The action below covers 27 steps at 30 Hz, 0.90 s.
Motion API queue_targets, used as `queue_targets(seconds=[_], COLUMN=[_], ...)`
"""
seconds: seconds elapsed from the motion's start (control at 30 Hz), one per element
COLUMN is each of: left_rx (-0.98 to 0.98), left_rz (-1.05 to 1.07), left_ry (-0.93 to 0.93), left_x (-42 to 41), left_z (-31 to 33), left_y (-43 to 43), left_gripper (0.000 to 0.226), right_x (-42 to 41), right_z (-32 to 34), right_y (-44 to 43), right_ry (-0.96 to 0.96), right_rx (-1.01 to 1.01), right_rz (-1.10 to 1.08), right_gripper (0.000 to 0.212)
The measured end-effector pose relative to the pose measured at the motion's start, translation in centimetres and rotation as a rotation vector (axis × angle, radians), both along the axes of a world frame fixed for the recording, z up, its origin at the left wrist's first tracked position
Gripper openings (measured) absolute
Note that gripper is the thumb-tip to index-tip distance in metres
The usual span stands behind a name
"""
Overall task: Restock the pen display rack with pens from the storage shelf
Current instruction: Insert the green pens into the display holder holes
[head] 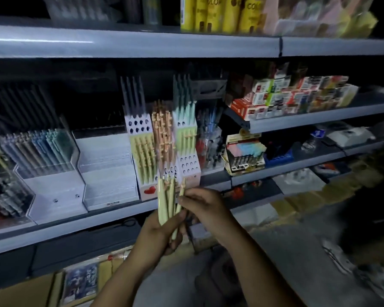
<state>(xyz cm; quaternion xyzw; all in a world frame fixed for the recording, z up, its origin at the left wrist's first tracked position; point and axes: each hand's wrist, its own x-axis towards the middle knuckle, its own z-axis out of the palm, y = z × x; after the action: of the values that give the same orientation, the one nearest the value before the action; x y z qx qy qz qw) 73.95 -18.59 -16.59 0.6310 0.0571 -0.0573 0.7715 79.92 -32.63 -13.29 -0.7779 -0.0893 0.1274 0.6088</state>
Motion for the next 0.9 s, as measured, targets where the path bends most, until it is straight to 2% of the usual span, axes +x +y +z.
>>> queue_targets(seconds=[0.13, 0.33, 0.43, 0.53, 0.7, 0.77, 0.9], left_rx=[0.007, 0.077, 0.130, 0.142, 0.124, 0.133, 0.208], left_rz=[0.114, 0.302, 0.323, 0.305, 0.288, 0.276, 0.255], left_ry=[0.055, 0.038, 0.012, 0.001, 0.071, 0.102, 0.073], left_x=[3.8, 7.8, 9.5, 10.6, 12.0, 12.5, 13.8], left_z=[-0.1, -1.1, -1.7, -1.8, -2.9, -3.3, -3.0], left_y=[-1.4, -1.1, -0.4, 0.5, 2.8, 3.7, 5.0], left_gripper=[0.033, 0.042, 0.044, 0.045, 0.046, 0.047, 0.047], right_x=[5.6, 11.3, 12.6, 13.3, 16.0, 17.6, 20.8], right_z=[-0.7, -2.2, -2.9, -3.3, -3.4, -3.7, -5.1], right_y=[-0.6, 0.3, 1.3, 2.2, 2.1, 1.5, 1.3], right_ry=[0.021, 0.078, 0.082, 0.061, 0.020, -0.047, -0.219], right_rx=[-0.004, 0.087, 0.086, 0.128, 0.273, 0.242, 0.072], right_rz=[0.094, 0.126, 0.142, 0.087, -0.166, -0.235, -0.240], right_gripper=[0.021, 0.015, 0.014, 0.013, 0.013, 0.013, 0.018])
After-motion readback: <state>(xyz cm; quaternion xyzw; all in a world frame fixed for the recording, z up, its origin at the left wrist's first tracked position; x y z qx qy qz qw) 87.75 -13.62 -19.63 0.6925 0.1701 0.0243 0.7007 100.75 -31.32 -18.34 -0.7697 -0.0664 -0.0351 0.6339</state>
